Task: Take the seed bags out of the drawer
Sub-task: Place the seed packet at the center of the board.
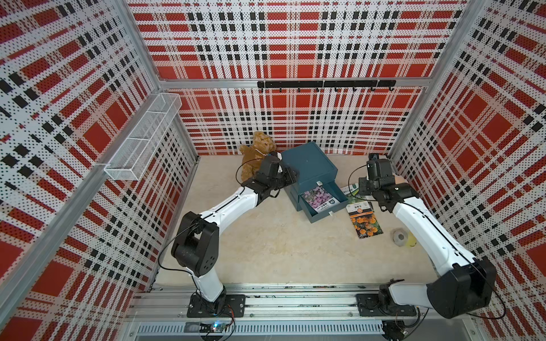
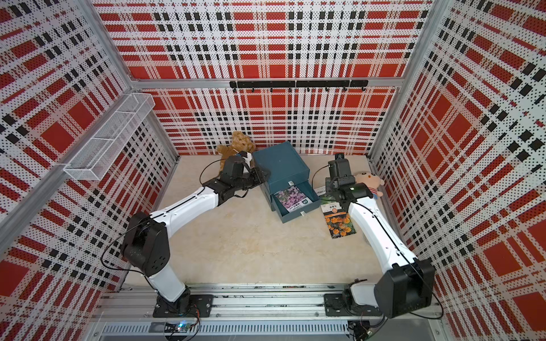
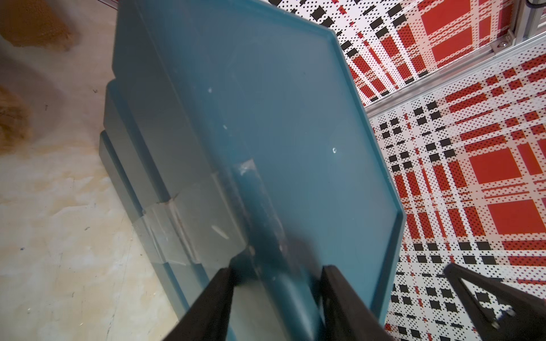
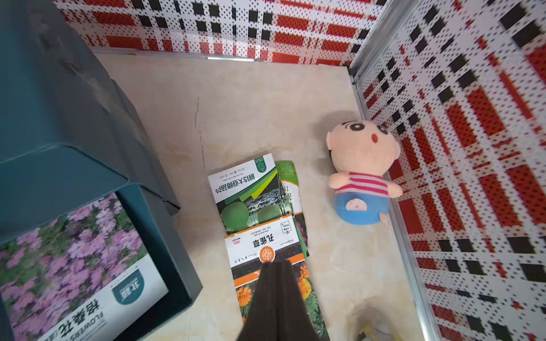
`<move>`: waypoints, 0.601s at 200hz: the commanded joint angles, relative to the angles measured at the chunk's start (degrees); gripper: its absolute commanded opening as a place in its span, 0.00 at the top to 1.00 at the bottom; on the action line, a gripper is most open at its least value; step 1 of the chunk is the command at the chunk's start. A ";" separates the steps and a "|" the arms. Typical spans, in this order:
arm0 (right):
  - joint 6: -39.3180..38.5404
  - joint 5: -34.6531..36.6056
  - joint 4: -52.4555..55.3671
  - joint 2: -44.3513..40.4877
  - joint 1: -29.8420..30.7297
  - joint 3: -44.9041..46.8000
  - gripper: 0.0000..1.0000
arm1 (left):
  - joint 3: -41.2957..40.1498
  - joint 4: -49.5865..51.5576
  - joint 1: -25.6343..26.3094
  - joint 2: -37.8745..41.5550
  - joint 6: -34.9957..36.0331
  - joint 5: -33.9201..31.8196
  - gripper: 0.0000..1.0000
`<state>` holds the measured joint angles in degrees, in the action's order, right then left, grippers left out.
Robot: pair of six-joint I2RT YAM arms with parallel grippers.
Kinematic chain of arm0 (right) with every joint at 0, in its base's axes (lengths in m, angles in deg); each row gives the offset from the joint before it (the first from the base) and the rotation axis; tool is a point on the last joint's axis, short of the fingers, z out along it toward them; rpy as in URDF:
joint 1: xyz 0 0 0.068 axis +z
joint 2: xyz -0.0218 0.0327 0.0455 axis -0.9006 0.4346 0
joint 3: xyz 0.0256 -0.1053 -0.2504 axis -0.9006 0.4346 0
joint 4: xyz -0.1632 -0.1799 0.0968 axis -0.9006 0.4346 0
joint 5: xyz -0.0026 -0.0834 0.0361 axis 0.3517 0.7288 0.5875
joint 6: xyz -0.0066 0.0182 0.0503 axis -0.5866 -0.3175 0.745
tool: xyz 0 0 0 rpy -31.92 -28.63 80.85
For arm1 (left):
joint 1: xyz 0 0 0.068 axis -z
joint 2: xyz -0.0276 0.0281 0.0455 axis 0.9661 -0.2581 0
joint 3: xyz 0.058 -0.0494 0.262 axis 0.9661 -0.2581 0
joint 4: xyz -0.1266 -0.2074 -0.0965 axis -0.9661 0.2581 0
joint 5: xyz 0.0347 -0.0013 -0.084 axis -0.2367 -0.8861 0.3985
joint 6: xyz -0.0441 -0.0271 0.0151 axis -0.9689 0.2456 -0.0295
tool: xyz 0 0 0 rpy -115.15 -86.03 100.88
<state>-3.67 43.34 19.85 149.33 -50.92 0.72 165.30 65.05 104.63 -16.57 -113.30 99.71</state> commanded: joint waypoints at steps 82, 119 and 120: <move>7.06 -21.61 6.58 0.62 9.54 -5.46 0.78 | -2.04 13.46 0.01 -0.73 1.85 1.60 0.41; 8.25 -23.47 7.02 4.32 11.59 -5.46 0.56 | -1.76 13.50 0.86 1.58 0.85 1.46 0.22; 8.25 -23.54 6.98 4.47 11.57 -5.46 0.55 | -1.76 13.53 0.89 1.55 0.84 1.46 0.22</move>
<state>3.39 21.98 24.81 150.67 -39.62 -4.18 165.76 68.24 104.41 -15.43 -113.15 100.41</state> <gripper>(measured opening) 0.402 0.703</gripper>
